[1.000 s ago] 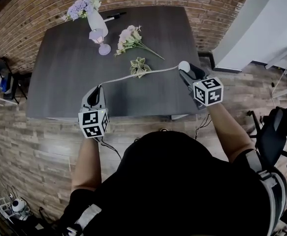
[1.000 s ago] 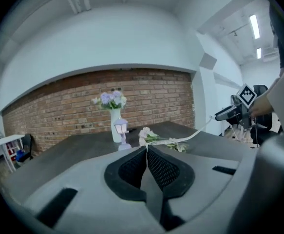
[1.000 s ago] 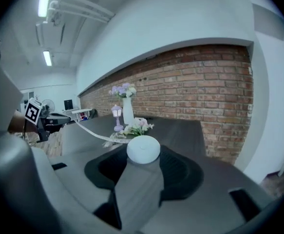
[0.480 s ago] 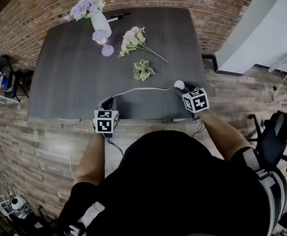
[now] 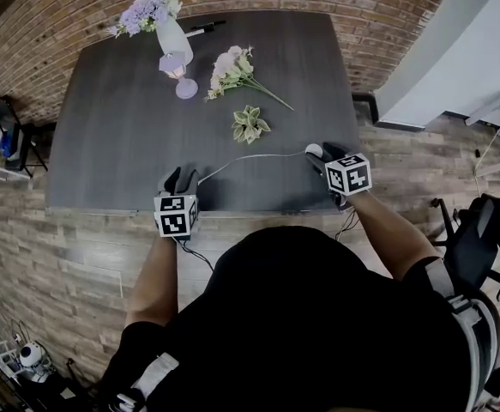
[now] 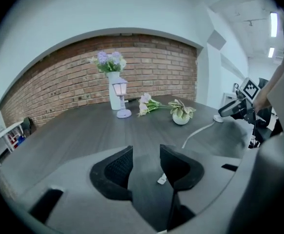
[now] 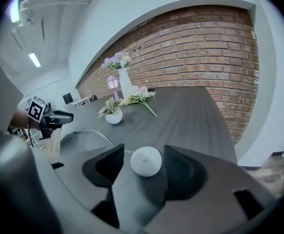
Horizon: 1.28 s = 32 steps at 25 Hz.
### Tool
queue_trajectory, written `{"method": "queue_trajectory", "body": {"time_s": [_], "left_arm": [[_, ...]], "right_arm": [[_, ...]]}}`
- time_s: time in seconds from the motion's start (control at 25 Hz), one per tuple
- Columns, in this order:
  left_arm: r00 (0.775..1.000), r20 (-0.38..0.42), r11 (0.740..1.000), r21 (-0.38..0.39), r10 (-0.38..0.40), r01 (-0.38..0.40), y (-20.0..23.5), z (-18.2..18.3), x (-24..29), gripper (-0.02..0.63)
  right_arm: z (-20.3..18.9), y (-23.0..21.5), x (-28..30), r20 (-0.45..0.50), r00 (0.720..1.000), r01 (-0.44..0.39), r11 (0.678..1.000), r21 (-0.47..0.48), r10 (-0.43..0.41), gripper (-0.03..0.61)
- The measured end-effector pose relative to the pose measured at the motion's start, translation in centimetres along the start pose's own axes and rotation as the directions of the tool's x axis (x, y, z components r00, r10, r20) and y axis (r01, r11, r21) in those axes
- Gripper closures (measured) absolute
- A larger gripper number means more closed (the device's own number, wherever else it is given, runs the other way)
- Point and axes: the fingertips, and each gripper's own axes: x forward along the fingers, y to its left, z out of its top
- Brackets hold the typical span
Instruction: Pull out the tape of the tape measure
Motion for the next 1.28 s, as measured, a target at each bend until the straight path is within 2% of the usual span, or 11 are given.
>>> {"method": "queue_trajectory", "body": {"time_s": [0.16, 0.2, 0.28, 0.32, 0.36, 0.44, 0.48, 0.6, 0.8, 1.12, 1.28], "left_arm": [[0.985, 0.127, 0.993, -0.048, 0.116, -0.111, 3.1, 3.7, -1.4, 0.449], [0.972, 0.181, 0.989, -0.062, 0.146, -0.137, 3.7, 5.5, -2.1, 0.451], [0.936, 0.293, 0.981, -0.094, 0.193, -0.172, 4.5, 9.5, -3.8, 0.525], [0.918, 0.340, 0.978, -0.105, 0.204, -0.178, 4.6, 11.3, -4.6, 0.583], [0.904, 0.376, 0.979, -0.105, 0.203, -0.176, 4.5, 12.9, -5.3, 0.601], [0.890, 0.424, 0.986, -0.063, 0.169, -0.157, 3.2, 15.1, -6.2, 0.604], [0.887, 0.438, 0.988, -0.029, 0.147, -0.149, 2.3, 15.7, -6.6, 0.604], [0.881, 0.460, 0.990, 0.025, 0.109, -0.136, 0.1, 16.5, -7.3, 0.604], [0.889, 0.444, 0.991, 0.015, 0.110, -0.130, -0.2, 15.4, -7.2, 0.606], [0.895, 0.431, 0.992, -0.086, 0.119, -0.090, 0.3, 14.6, -7.6, 0.606], [0.891, 0.439, 0.992, -0.091, 0.114, -0.082, 0.1, 14.9, -7.6, 0.606]], "right_arm": [[2.8, -0.8, -1.1, 0.098, 0.995, 0.027, 1.000, 0.014, -0.028, 0.324], [3.9, -0.9, -1.5, 0.132, 0.991, 0.034, 0.999, 0.013, -0.036, 0.329], [6.5, -1.0, -2.4, 0.195, 0.980, 0.036, 0.999, 0.006, -0.036, 0.357], [7.9, -1.0, -3.0, 0.229, 0.973, 0.041, 0.999, 0.001, -0.040, 0.392], [9.3, -1.1, -3.8, 0.269, 0.961, 0.059, 0.998, -0.005, -0.056, 0.441], [11.9, -1.3, -5.6, 0.355, 0.929, 0.122, 0.992, -0.016, -0.108, 0.580], [13.0, -1.3, -6.5, 0.387, 0.914, 0.146, 0.989, -0.026, -0.125, 0.581], [15.0, -0.7, -8.2, 0.436, 0.892, 0.163, 0.985, -0.055, -0.123, 0.581], [14.7, -0.8, -9.2, 0.440, 0.889, 0.156, 0.987, -0.036, -0.125, 0.583], [13.7, -1.7, -10.4, 0.426, 0.891, 0.181, 0.983, -0.013, -0.158, 0.583], [13.7, -1.8, -10.8, 0.426, 0.890, 0.184, 0.983, -0.010, -0.162, 0.583]]}}
